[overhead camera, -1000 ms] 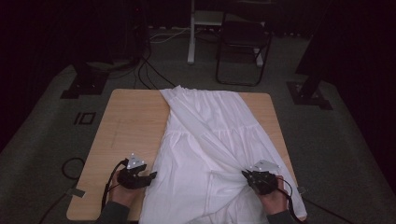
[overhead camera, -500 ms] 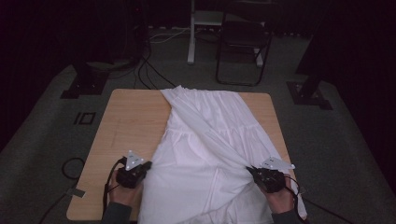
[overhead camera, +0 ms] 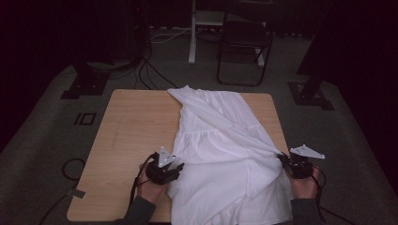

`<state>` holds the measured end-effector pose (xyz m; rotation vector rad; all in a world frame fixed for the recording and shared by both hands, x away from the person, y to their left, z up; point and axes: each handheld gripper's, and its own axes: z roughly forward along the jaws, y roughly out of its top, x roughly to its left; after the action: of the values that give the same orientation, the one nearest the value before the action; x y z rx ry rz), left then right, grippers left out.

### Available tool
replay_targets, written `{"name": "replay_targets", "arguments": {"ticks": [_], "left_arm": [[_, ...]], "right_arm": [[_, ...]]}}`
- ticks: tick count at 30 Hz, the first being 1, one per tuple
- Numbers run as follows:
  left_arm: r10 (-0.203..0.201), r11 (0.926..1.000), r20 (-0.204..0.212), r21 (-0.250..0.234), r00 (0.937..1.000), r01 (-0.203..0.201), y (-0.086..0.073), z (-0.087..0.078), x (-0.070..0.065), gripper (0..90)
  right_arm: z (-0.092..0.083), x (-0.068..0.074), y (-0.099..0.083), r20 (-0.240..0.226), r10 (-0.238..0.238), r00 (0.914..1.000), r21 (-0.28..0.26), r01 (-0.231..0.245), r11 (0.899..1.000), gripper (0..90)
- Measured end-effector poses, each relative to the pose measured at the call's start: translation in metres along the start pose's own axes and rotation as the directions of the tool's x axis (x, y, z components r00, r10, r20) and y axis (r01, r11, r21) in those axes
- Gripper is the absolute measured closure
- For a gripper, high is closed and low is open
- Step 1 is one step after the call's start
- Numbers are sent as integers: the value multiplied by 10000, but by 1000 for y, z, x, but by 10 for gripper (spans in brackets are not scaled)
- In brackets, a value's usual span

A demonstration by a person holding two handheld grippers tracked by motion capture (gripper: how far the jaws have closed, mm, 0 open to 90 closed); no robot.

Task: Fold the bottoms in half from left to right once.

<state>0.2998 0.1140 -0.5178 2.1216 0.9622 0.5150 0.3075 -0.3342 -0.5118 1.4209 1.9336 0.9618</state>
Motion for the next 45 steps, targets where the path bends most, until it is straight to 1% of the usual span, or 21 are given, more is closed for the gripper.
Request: {"name": "replay_targets", "arguments": {"ticks": [5,7,9,11,14,16,19,21,22,24,25,27,28,29,32,33,34,36,40,44,45], "left_arm": [[70,9934,76,1145,9999,-78,-9,40,-6,472],[-30,9936,105,1133,9999,18,-11,45,-6,496],[279,9928,-92,1168,9996,-267,-9,45,-3,698],[313,9924,-270,1201,9991,-278,-7,46,3,816],[400,9906,-892,1338,9952,-278,-4,49,14,845],[507,9890,-1546,1449,9867,-282,-3,50,26,848],[248,9889,-2242,1483,9742,89,-2,53,52,849],[248,9889,-2242,1483,9742,89,-2,53,52,848],[267,9829,-3038,1814,9523,303,2,57,81,851],[325,9793,-3471,1985,9373,396,7,62,98,852],[236,9776,-3601,2034,9326,538,9,65,105,852],[236,9776,-3601,2034,9326,538,9,65,105,851],[64,9756,-3888,2047,9213,796,16,73,119,851],[-16,9757,-3913,2008,9202,871,18,75,122,851],[-289,9752,-3843,1918,9228,1104,22,78,128,814],[-600,9779,-3540,1666,9333,1260,22,76,131,814],[-584,9787,-3475,1648,9359,1223,21,72,130,700],[-572,9860,-3261,1298,9436,1046,17,60,127,627],[-607,9952,-2814,570,9577,798,5,22,121,545],[-720,9966,-2680,199,9607,802,-10,-5,116,506],[-737,9967,-2661,132,9611,801,-23,-19,113,498]], "right_arm": [[34,-5,-27,167,-249,9996,1178,227,9928,854],[41,-5,-33,89,-173,9998,1405,158,9900,851],[41,-5,-33,91,-97,9999,1398,83,9902,850],[42,-3,-31,44,-51,10000,1498,44,9887,853],[46,6,-27,-137,3,9999,1526,18,9883,858],[50,14,-24,-330,-125,9994,1500,173,9885,858],[61,27,-15,-739,-316,9968,1532,426,9873,855],[65,32,-11,-886,-389,9953,1548,523,9866,855],[74,42,-3,-1253,-537,9907,1550,730,9852,843],[83,51,5,-1494,-701,9863,1520,930,9840,836],[90,56,10,-1537,-793,9849,1481,1023,9837,837],[95,58,14,-1547,-786,9848,1432,1011,9845,838],[104,61,20,-1511,-765,9856,1364,974,9859,841],[109,63,24,-1412,-781,9869,1343,973,9862,842],[117,64,30,-1193,-850,9892,1316,1006,9862,847],[120,64,34,-1142,-824,9900,1375,979,9857,845],[124,63,41,-963,-920,9911,1648,1070,9805,745],[120,62,49,-616,-1060,9925,1478,1141,9824,646],[93,64,64,-842,-850,9928,148,865,9961,556],[84,82,77,-1542,-1411,9779,-367,1371,9899,531],[85,90,80,-1829,-1541,9710,-429,1487,9880,527]]}}
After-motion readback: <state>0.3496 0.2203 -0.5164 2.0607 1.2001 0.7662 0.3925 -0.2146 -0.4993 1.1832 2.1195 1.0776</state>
